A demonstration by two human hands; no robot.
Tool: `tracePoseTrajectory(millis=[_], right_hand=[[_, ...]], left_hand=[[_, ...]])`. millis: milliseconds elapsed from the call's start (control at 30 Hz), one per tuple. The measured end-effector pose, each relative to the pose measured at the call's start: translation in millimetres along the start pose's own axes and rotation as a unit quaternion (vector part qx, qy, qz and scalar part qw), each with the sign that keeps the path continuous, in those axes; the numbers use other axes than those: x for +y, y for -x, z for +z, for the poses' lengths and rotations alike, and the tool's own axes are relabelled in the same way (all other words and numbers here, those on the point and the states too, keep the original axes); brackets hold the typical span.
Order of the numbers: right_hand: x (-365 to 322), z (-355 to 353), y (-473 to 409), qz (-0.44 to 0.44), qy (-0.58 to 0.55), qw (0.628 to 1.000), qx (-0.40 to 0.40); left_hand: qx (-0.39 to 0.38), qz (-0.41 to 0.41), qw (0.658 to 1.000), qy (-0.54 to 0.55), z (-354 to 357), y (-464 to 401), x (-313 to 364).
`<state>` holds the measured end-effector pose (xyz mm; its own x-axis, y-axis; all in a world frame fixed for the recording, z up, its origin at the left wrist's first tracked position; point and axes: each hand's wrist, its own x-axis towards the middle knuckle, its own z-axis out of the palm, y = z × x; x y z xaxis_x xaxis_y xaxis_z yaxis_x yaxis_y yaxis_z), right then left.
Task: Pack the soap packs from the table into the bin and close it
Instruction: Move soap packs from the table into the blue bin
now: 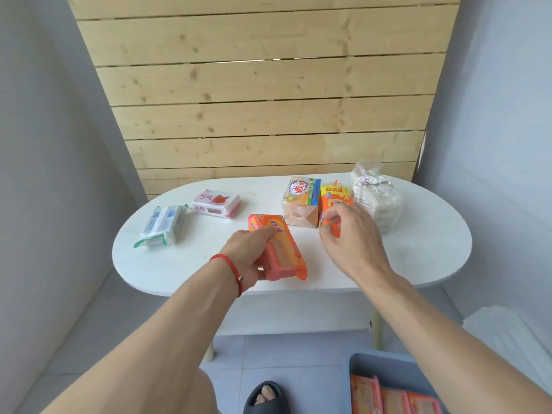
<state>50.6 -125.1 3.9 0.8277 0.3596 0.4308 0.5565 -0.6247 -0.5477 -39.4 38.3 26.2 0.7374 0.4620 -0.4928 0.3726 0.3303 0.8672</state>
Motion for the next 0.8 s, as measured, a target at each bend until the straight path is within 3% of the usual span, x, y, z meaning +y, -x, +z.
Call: tracePoseTrajectory(millis=[167, 367, 467, 567, 633, 700, 800], right_hand=[[-30, 22, 20, 0.058, -0.146, 0.964, -0.213], [2, -24, 47, 0.133, -0.306, 0.887, -0.319], [60, -66, 68, 0.18, -0.299, 0.84, -0.416], [129, -90, 96, 0.263, -0.216, 0.799, -0.496], [167, -89, 122, 0.325, -0.179, 0.788, -0.491], [203, -78, 153, 0.39, -0.152, 0.791, -0.447], [240, -42, 199, 0.421, -0.048, 0.831, -0.359]], left_hand=[[-0.076, -0.001, 0.997, 0.029, -8, 15, -1], [-0.079, 0.031, 0.99, -0.11, 14, 36, -32], [-0.172, -0.006, 0.979, -0.108, 51, 48, -79], [-0.238, -0.089, 0.959, -0.123, 109, 55, -142], [-0.236, -0.128, 0.952, -0.144, 138, 48, -183], [-0.214, -0.111, 0.939, -0.246, 158, 38, -218], [-0.159, 0.014, 0.856, -0.492, 154, 21, -247]])
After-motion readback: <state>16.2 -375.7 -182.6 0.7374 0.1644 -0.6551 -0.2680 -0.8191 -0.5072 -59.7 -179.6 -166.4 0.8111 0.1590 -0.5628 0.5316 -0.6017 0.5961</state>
